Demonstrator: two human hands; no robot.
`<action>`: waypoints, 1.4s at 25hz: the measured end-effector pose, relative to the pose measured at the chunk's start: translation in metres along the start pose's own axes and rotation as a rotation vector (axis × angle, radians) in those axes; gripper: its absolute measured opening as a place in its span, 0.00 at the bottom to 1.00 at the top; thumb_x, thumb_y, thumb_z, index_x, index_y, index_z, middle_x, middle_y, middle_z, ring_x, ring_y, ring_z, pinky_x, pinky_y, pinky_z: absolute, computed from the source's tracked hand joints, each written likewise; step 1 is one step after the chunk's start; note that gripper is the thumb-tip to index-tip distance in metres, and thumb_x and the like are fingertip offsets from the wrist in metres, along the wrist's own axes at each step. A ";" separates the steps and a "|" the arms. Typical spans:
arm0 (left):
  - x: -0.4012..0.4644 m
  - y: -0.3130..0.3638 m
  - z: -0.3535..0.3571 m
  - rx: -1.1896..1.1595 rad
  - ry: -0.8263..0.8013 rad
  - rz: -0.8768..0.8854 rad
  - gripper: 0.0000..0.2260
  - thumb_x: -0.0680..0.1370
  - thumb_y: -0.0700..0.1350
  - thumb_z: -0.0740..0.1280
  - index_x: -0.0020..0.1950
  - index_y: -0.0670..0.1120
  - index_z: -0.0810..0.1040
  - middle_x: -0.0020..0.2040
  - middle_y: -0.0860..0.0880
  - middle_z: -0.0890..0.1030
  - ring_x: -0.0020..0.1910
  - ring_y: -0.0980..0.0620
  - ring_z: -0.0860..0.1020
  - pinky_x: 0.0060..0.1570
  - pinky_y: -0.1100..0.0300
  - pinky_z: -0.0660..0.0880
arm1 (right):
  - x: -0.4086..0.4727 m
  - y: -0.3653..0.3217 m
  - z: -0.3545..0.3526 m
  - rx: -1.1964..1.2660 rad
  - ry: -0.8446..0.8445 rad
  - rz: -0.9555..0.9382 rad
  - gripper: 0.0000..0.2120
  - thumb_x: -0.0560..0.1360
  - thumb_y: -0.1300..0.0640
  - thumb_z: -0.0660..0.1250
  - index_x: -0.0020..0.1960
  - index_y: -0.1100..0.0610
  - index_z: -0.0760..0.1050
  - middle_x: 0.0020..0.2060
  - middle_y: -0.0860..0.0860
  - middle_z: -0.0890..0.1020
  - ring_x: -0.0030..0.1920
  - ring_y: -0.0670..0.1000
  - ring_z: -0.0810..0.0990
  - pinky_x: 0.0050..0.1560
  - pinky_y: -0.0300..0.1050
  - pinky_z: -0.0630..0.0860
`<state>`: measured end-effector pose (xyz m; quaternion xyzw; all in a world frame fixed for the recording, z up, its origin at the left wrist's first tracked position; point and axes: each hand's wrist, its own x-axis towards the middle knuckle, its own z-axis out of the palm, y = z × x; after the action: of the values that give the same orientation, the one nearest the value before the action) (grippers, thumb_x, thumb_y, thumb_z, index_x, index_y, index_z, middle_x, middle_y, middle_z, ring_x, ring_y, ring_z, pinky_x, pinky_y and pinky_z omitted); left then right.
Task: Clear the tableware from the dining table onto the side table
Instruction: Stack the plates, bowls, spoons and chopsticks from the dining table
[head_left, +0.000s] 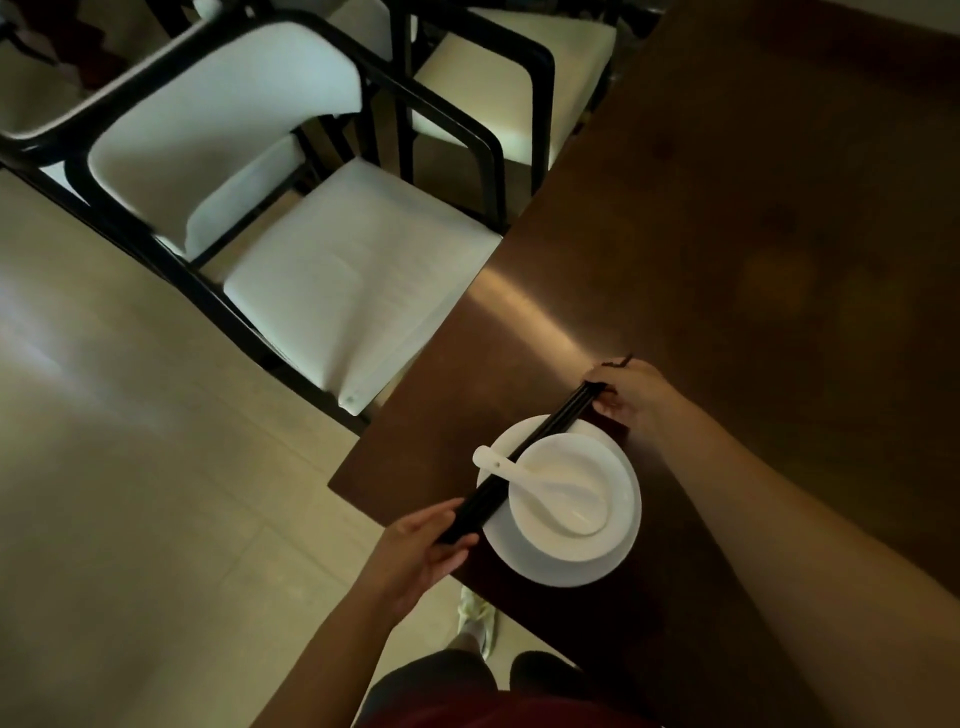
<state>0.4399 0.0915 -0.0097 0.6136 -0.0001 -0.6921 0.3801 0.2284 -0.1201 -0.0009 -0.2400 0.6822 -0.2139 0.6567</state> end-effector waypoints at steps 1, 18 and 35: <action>0.000 0.000 0.001 0.010 -0.002 0.006 0.09 0.78 0.38 0.61 0.54 0.43 0.79 0.49 0.40 0.83 0.44 0.47 0.84 0.38 0.60 0.80 | 0.001 0.000 0.000 0.024 -0.004 -0.020 0.10 0.72 0.70 0.66 0.41 0.57 0.70 0.37 0.56 0.78 0.38 0.51 0.78 0.33 0.41 0.75; -0.003 0.000 0.016 0.222 0.013 0.120 0.09 0.78 0.37 0.61 0.56 0.37 0.77 0.53 0.42 0.79 0.50 0.47 0.79 0.55 0.51 0.74 | -0.006 0.015 -0.008 -0.051 0.032 -0.147 0.14 0.75 0.66 0.64 0.60 0.62 0.71 0.53 0.61 0.78 0.46 0.56 0.80 0.49 0.48 0.77; 0.057 0.107 0.079 1.262 -0.292 0.229 0.13 0.78 0.40 0.61 0.62 0.41 0.75 0.54 0.43 0.79 0.48 0.48 0.79 0.40 0.61 0.77 | -0.101 0.157 -0.047 -0.230 0.169 -0.053 0.20 0.77 0.56 0.63 0.68 0.54 0.65 0.47 0.50 0.79 0.41 0.50 0.83 0.38 0.41 0.80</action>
<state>0.4315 -0.0512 0.0114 0.6146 -0.5228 -0.5905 0.0148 0.1759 0.0647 -0.0140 -0.3128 0.7483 -0.1710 0.5594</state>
